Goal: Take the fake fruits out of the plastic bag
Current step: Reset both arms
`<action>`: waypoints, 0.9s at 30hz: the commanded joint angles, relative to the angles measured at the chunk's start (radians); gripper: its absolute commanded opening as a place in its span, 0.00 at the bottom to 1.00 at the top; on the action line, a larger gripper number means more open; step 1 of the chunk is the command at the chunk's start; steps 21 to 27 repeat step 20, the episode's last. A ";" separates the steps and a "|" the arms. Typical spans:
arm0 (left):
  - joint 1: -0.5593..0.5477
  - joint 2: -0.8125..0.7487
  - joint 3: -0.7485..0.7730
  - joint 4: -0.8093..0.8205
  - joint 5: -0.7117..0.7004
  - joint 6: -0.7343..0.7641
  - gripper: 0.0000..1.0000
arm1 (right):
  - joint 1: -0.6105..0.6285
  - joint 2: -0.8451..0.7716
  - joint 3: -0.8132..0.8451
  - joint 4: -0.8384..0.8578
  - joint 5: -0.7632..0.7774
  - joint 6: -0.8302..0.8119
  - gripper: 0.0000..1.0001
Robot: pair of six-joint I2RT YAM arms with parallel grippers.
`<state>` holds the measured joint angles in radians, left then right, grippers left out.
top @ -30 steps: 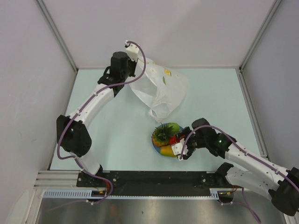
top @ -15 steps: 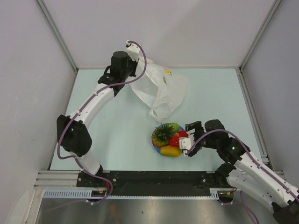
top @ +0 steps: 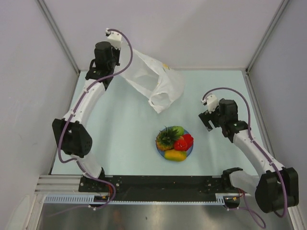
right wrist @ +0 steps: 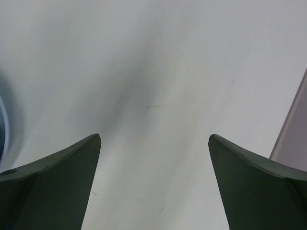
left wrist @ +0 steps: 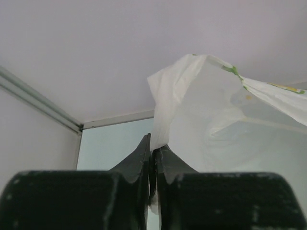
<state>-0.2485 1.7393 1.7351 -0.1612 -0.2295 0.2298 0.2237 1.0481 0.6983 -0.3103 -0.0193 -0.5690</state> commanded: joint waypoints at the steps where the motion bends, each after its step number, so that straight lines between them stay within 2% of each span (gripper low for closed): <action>1: 0.018 -0.127 -0.080 0.026 -0.071 0.014 0.38 | 0.006 0.059 0.098 0.069 0.159 0.280 1.00; 3: 0.025 -0.158 -0.135 0.035 -0.076 0.013 0.71 | 0.006 0.072 0.116 0.073 0.177 0.325 1.00; 4: 0.025 -0.176 -0.152 0.034 -0.065 0.009 0.97 | 0.008 0.072 0.119 0.074 0.173 0.333 1.00; 5: 0.023 -0.205 -0.166 0.023 -0.035 0.008 1.00 | 0.011 0.066 0.118 0.074 0.157 0.340 1.00; 13: 0.025 -0.391 -0.221 -0.101 0.222 -0.047 1.00 | 0.036 0.066 0.128 0.069 0.212 0.376 1.00; 16: 0.026 -0.503 -0.325 -0.120 0.321 -0.086 1.00 | 0.037 0.073 0.138 0.076 0.237 0.385 1.00; 20: 0.026 -0.632 -0.533 -0.110 0.370 -0.156 1.00 | 0.034 0.075 0.156 0.063 0.239 0.429 1.00; 27: 0.026 -0.632 -0.533 -0.110 0.370 -0.156 1.00 | 0.034 0.075 0.156 0.063 0.239 0.429 1.00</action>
